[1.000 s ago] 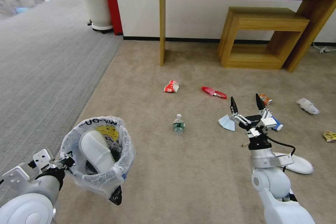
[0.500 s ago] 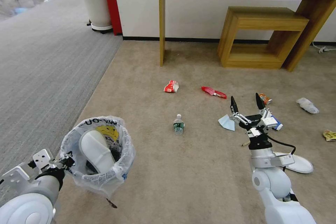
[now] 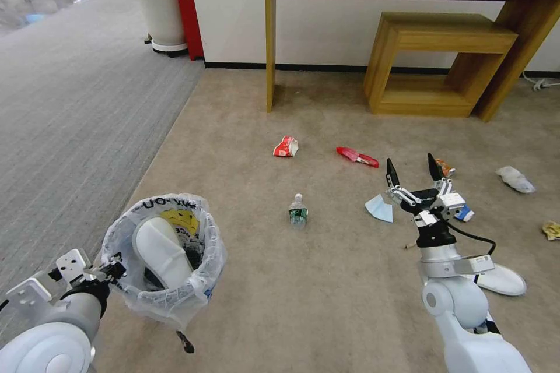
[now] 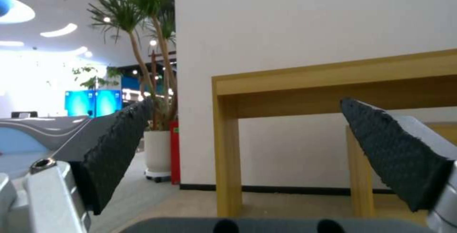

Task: Pick up the trash bin and place the garbage on the floor into it.

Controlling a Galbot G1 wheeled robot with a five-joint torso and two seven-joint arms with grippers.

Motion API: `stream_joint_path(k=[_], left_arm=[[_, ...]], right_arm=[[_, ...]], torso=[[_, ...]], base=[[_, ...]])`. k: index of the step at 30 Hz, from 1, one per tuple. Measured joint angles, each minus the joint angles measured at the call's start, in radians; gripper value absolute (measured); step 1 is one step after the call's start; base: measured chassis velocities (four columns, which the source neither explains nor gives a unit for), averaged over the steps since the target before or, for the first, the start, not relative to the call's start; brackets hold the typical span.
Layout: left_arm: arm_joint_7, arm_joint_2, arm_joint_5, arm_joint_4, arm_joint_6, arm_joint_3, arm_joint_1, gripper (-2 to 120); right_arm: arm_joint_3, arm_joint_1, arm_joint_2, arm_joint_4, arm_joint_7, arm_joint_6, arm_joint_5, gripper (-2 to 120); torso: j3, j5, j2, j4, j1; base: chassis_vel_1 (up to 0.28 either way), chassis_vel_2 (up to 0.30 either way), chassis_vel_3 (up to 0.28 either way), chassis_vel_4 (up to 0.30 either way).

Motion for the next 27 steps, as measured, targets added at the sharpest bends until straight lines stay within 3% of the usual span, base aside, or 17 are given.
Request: stream_joint_path(k=[20,27], left_arm=[[0.01,0.007,-0.003,-0.012,0.0,-0.002,0.011,1],[0.011,0.013,-0.004,-0.015,0.0,-0.005,0.016,1]], right_arm=[[-0.005,-0.006,0.004,0.011,0.014,-0.001,0.008,100],[-0.029,-0.015,0.003,0.036,0.05,-0.071,0.004,100]], torso=[[0.0,0.0002,0.0,0.0,0.0],[0.0,-0.0003,0.0,0.0,0.0]], base=[[-0.269,0.268,0.277,-0.271],[-0.046,0.088,0.06,-0.061]])
